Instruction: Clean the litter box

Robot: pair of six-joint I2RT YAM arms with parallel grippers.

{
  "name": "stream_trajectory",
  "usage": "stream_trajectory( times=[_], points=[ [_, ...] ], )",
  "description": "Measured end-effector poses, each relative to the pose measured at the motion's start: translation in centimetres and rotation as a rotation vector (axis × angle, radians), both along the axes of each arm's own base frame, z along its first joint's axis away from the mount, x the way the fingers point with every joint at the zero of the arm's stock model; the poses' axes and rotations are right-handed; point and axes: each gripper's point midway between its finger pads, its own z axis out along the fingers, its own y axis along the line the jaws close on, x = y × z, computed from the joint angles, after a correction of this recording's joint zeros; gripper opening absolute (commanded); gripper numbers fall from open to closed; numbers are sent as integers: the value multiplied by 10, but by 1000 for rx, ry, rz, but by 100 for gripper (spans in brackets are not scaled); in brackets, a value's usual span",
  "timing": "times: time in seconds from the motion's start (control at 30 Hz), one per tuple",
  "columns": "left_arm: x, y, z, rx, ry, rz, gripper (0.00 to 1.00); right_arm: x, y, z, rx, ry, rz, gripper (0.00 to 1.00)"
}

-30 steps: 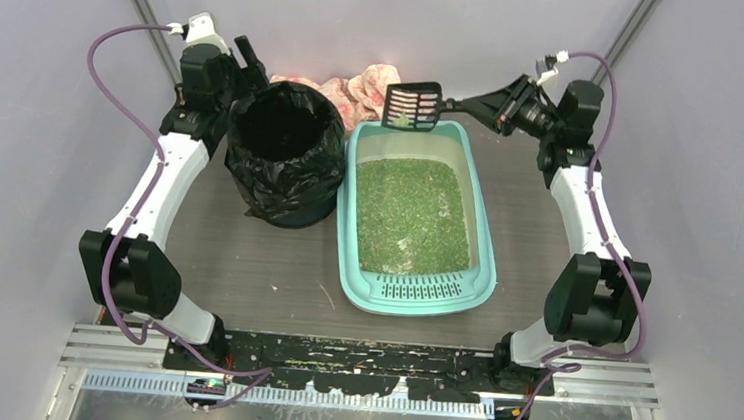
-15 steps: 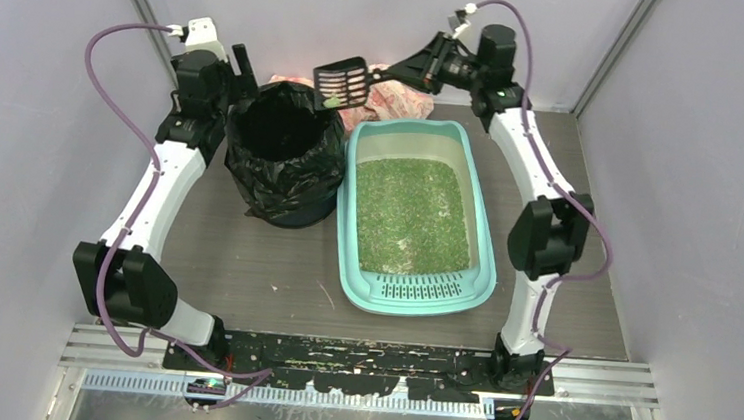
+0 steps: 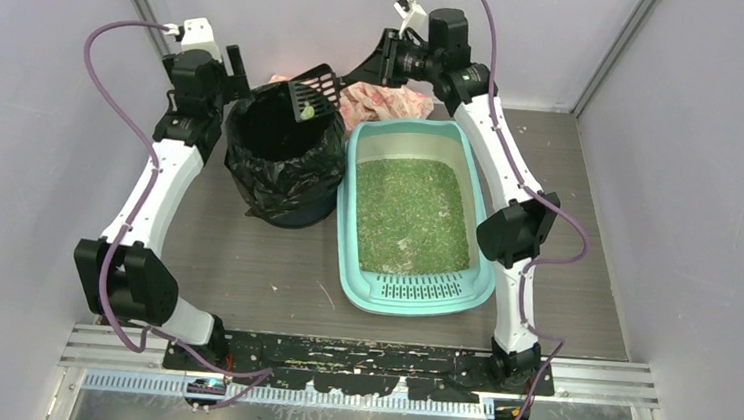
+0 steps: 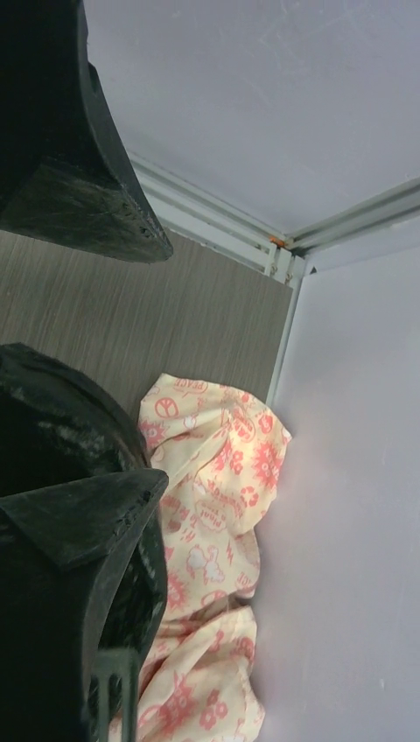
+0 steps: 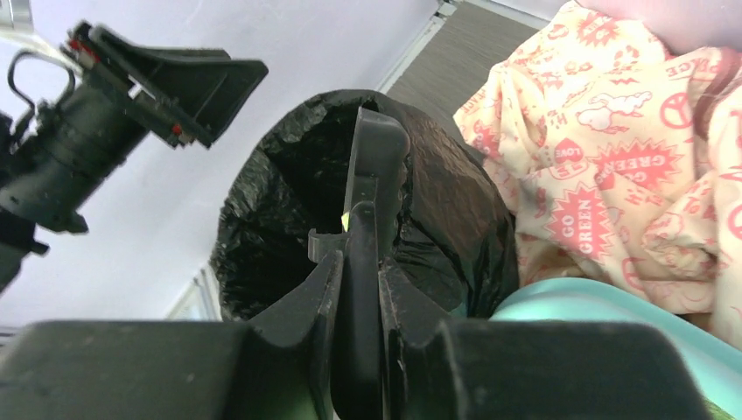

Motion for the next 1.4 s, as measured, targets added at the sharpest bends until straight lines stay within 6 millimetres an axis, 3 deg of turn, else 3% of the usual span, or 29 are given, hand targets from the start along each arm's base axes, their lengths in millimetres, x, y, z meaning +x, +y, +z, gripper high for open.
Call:
stream_trajectory(
  times=[0.2,0.43,0.73,0.9,1.1,1.4],
  points=[
    [12,21,-23,-20,39,51,86,-10,6,4,-128,-154,9,1],
    [25,17,-43,-63,63,52,85,-30,18,3,-291,-300,11,1],
    [32,12,-42,-103,39,40,83,-37,13,5,-418,-411,-27,1],
    [33,11,-40,-105,31,38,83,-42,9,16,-476,-498,-69,1],
    [34,11,-38,-106,23,37,83,-38,5,32,-494,-568,-116,1],
    [35,10,-39,-121,15,33,83,-40,3,39,-489,-583,-122,1]
  ],
)
